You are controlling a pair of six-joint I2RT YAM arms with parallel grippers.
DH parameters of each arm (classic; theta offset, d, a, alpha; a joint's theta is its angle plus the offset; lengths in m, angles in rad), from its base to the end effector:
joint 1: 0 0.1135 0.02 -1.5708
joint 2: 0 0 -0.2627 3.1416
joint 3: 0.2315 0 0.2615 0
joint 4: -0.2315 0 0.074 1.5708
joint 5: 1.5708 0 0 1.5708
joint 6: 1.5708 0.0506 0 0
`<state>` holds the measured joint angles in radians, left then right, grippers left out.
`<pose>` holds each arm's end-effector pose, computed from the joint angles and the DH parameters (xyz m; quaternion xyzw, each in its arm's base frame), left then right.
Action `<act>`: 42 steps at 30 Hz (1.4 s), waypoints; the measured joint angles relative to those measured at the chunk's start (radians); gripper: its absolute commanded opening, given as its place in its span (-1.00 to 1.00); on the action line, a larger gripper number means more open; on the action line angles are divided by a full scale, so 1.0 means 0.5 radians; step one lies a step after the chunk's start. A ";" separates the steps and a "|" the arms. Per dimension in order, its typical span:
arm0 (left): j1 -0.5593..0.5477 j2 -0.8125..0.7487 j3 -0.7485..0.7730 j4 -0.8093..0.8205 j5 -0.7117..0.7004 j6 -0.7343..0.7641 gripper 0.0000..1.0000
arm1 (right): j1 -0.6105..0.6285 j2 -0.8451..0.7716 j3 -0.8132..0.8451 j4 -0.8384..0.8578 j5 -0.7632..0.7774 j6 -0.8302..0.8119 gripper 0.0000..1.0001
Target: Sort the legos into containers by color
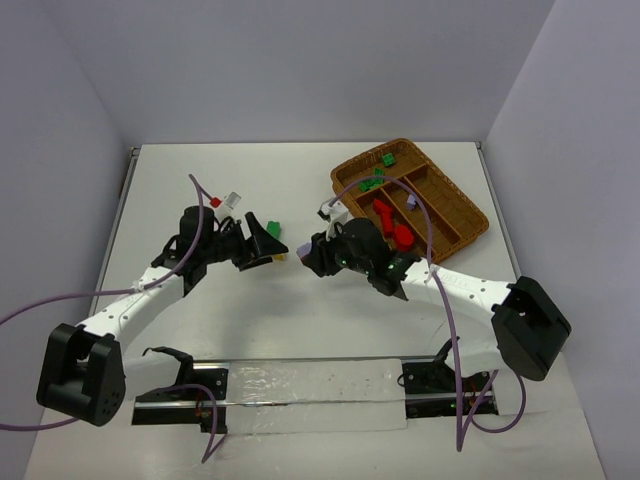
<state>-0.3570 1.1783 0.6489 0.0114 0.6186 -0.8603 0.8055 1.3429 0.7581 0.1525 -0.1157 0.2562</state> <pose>0.2424 -0.1217 0.2224 -0.0570 0.8357 -0.4896 0.2422 0.2167 0.2340 0.2269 -0.2580 0.8009 0.3144 0.4394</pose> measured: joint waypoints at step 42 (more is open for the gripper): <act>-0.060 0.261 -0.128 0.696 0.053 -0.525 -1.00 | 0.013 -0.156 -0.128 0.020 -0.137 -0.061 -1.00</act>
<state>-0.3869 1.3087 0.5848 0.3595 0.6450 -1.1230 0.8120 1.2647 0.6942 0.1626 -0.1843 0.2256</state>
